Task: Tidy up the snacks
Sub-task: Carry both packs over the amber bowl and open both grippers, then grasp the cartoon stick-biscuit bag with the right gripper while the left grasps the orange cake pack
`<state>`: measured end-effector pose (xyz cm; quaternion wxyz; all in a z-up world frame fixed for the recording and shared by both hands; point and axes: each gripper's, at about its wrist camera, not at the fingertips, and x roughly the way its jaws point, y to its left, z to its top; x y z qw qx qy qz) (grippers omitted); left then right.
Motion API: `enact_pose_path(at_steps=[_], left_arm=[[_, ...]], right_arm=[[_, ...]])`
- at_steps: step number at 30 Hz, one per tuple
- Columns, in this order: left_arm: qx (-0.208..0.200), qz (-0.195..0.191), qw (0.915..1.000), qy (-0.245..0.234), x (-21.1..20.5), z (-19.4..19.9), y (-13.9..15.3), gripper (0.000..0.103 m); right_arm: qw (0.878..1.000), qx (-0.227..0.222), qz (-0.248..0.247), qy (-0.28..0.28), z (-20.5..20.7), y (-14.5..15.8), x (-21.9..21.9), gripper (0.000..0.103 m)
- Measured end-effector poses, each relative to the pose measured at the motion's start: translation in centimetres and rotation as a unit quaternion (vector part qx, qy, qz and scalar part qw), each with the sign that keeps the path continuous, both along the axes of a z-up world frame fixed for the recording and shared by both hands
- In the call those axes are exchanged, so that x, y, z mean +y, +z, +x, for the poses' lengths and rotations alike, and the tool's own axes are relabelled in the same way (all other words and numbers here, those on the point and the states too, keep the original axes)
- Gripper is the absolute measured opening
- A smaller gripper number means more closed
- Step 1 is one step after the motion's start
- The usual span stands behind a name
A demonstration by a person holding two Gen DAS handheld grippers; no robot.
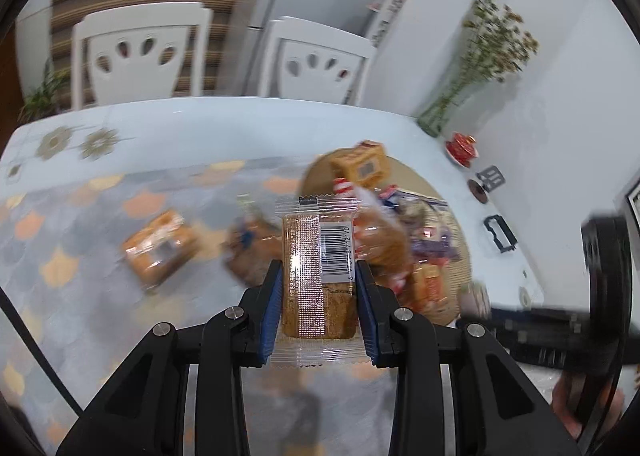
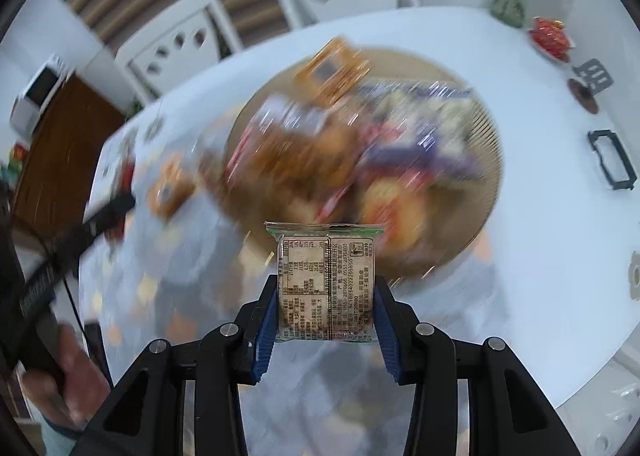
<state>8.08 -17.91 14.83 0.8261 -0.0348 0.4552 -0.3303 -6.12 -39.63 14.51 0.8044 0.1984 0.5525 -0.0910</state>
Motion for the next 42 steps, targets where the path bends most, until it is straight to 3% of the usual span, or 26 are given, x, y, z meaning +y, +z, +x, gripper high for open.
enact_pose_path(at_steps=[8, 19, 21, 23, 24, 28, 33, 42], left_arm=[[0.005, 0.021, 0.9985, -0.051, -6.9, -1.6, -1.1, 0.031], [0.000, 0.059, 0.9954, -0.075, -11.8, -2.0, -2.4, 0.031], [0.016, 0.058, 0.9956, -0.072, -12.1, -1.5, -2.8, 0.043], [0.033, 0.051, 0.9965, -0.057, -11.9, -0.9, -3.2, 0.072], [0.036, 0.043, 0.9972, -0.050, -11.6, -0.8, -3.1, 0.075], [0.034, 0.029, 0.9983, -0.038, -9.8, -0.8, -2.4, 0.075], [0.037, 0.032, 0.9985, -0.025, -7.6, -1.1, -2.1, 0.075], [0.055, 0.031, 0.9976, 0.029, -2.9, 0.1, -2.9, 0.075]], right_arm=[[0.999, -0.036, -0.010, -0.009, 4.3, 2.0, -5.1, 0.043], [0.998, -0.052, 0.001, 0.034, 11.1, 1.5, -6.7, 0.042], [0.998, -0.053, 0.017, 0.043, 12.2, 1.4, -7.0, 0.046], [0.997, -0.054, 0.033, 0.047, 12.8, 1.0, -7.2, 0.060], [0.997, -0.057, 0.035, 0.041, 13.0, 0.9, -7.5, 0.066], [0.998, -0.055, 0.023, 0.030, 12.7, 0.7, -8.1, 0.067], [0.999, -0.033, 0.043, 0.010, 11.9, -0.9, -8.7, 0.067], [0.998, -0.010, 0.055, 0.009, 10.2, -2.4, -6.7, 0.067]])
